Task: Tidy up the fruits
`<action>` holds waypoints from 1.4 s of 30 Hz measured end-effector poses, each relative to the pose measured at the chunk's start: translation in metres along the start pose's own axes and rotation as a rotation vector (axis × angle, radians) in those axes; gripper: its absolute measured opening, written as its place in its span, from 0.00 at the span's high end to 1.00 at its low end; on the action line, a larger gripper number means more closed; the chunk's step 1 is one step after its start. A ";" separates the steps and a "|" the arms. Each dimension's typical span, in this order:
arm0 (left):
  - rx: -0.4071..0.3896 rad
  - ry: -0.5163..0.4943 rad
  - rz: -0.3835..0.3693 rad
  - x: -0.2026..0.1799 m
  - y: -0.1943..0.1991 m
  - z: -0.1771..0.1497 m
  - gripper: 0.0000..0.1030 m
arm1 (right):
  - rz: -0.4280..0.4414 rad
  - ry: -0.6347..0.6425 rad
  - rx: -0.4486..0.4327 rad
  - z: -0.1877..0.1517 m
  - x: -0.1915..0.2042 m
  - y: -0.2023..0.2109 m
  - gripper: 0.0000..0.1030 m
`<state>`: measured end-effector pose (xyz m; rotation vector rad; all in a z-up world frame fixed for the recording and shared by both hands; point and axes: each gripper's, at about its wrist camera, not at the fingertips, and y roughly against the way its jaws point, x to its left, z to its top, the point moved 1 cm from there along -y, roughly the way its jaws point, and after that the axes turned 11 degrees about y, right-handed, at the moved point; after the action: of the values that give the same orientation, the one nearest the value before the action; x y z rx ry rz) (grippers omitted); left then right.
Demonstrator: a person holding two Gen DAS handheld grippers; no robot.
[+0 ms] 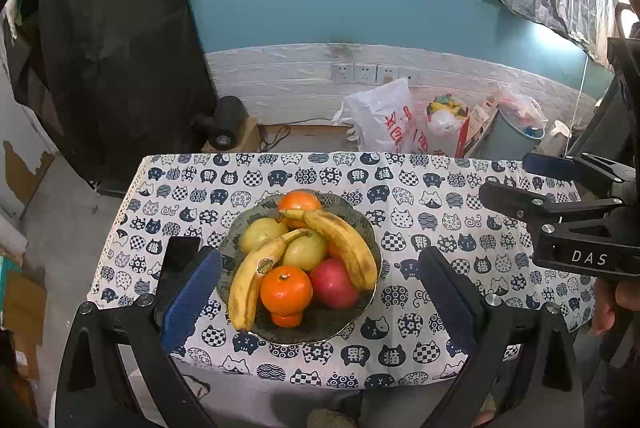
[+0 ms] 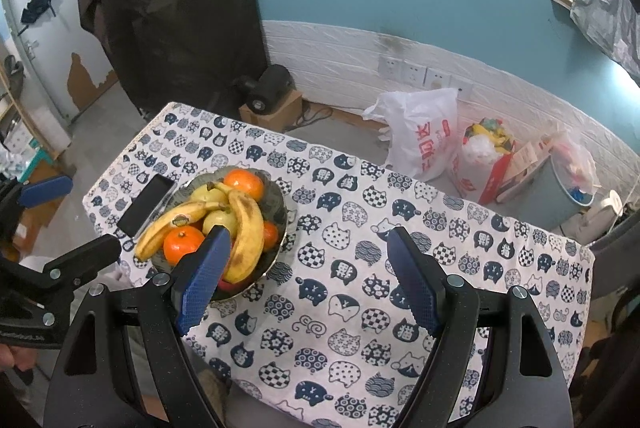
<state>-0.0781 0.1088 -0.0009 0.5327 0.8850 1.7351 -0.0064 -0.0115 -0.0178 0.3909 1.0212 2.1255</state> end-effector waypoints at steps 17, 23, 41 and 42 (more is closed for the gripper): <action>0.001 0.000 0.004 0.000 0.000 0.000 0.03 | -0.002 0.002 0.001 -0.002 -0.002 0.000 0.23; 0.001 0.000 0.011 -0.001 0.000 0.001 0.03 | 0.000 0.002 0.001 -0.002 -0.001 0.000 0.23; 0.005 -0.009 0.027 -0.003 0.002 0.000 0.03 | -0.002 0.004 0.002 -0.003 -0.002 0.001 0.23; 0.004 -0.009 0.027 -0.004 0.002 -0.001 0.03 | -0.002 0.004 0.002 -0.002 -0.002 0.001 0.23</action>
<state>-0.0782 0.1048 0.0002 0.5572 0.8790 1.7545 -0.0066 -0.0146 -0.0186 0.3870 1.0260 2.1241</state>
